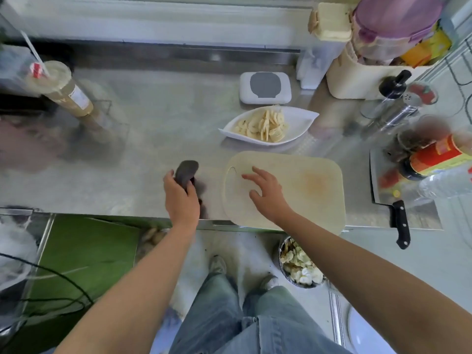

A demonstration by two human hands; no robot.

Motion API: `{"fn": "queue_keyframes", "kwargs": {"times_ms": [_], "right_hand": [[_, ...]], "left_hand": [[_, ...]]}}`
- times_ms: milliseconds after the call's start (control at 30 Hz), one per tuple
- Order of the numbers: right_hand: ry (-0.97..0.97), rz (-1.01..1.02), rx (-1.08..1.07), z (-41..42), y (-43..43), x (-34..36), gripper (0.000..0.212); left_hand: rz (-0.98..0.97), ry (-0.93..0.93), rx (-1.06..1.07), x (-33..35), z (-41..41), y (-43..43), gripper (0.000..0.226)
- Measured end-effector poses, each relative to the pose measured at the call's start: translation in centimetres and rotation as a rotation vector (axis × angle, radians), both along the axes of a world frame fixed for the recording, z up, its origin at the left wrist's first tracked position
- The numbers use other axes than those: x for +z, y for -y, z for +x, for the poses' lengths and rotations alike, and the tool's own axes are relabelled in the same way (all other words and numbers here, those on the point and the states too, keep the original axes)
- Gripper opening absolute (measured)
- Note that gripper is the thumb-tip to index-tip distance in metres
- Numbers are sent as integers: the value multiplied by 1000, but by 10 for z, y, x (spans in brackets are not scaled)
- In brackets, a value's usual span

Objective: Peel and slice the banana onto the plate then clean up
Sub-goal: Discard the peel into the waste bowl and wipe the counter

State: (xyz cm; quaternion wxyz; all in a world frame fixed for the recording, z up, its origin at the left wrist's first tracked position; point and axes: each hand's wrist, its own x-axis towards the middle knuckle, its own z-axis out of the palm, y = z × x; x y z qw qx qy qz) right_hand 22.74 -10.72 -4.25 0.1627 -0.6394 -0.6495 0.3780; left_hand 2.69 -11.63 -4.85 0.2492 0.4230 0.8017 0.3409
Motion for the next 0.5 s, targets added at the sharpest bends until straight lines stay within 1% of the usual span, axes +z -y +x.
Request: {"fn": "queue_keyframes", "kwargs": {"times_ms": [67, 100, 200, 267, 333, 433, 500], "right_hand": [[197, -12, 49, 4, 0, -14, 53], [269, -20, 95, 8, 2, -22, 57], [419, 20, 270, 20, 14, -41, 82], [414, 58, 307, 30, 18, -48, 87], [399, 74, 315, 40, 19, -51, 86], [402, 81, 332, 47, 18, -52, 88], [400, 76, 334, 45, 17, -53, 90]], "left_hand": [[-62, -96, 54, -5, -25, -11, 49], [-116, -131, 28, -9, -35, -17, 51], [-214, -240, -175, -16, -47, -31, 53], [-203, -320, -332, -20, -39, -29, 48], [-135, -344, -441, -23, -26, -24, 41], [-19, -255, -452, -19, -8, -35, 35], [24, -204, -496, -16, 5, -51, 39]]}}
